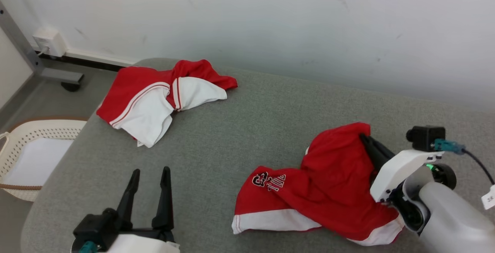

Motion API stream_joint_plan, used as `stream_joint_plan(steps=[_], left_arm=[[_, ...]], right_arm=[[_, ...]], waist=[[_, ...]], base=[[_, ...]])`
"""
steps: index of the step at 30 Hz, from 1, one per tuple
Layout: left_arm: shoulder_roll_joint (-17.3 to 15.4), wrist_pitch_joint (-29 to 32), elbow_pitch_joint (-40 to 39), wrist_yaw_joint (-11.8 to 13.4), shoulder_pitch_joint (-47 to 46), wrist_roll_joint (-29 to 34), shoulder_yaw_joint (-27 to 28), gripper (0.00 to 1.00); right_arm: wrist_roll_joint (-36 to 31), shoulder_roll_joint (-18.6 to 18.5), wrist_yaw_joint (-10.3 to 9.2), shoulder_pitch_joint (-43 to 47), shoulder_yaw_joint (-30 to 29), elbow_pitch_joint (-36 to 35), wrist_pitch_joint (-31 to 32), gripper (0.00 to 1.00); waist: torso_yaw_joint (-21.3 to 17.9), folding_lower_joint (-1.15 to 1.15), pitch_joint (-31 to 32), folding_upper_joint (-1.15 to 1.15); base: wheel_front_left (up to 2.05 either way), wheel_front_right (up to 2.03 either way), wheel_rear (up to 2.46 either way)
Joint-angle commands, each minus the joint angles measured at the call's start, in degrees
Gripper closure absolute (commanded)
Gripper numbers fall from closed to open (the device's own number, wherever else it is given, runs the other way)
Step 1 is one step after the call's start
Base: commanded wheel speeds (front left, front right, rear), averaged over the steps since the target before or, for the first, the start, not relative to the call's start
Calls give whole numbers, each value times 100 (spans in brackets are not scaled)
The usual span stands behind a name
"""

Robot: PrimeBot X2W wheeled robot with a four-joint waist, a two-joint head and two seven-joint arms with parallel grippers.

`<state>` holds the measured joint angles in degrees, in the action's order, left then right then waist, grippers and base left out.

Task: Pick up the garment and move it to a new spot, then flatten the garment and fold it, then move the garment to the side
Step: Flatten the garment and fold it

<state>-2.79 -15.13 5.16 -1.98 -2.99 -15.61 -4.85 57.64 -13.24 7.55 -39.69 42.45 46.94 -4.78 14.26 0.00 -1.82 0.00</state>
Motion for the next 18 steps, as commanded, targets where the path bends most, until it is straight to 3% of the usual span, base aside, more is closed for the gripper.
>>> stream_joint_plan(steps=[1, 14, 15, 16, 18], left_arm=[[-20, -2, -21, 6, -56, -35, -2, 0], [-21, -2, 52, 5, -203, -198, -31, 0], [-21, -2, 49, 2, -194, -186, -22, 0], [-20, -2, 40, -5, -176, -168, -12, 0], [-20, -2, 39, -33, -135, -108, 3, 0]], right_arm=[[41, -87, -13, -76, -36, 74, -20, 100], [473, 384, -13, -829, -634, 2095, -509, 100], [505, 426, -13, -816, -646, 2124, -524, 72], [526, 459, -13, -803, -648, 2108, -544, 0], [535, 454, -13, -775, -616, 2040, -601, 0]], waist=[[-16, 0, -58, 0], [-116, 0, -122, 0], [-140, 0, -102, 0], [-172, 0, -85, 0], [-248, 0, -45, 0]], base=[[0, 0, 0], [0, 0, 0], [0, 0, 0], [0, 0, 0], [0, 0, 0]])
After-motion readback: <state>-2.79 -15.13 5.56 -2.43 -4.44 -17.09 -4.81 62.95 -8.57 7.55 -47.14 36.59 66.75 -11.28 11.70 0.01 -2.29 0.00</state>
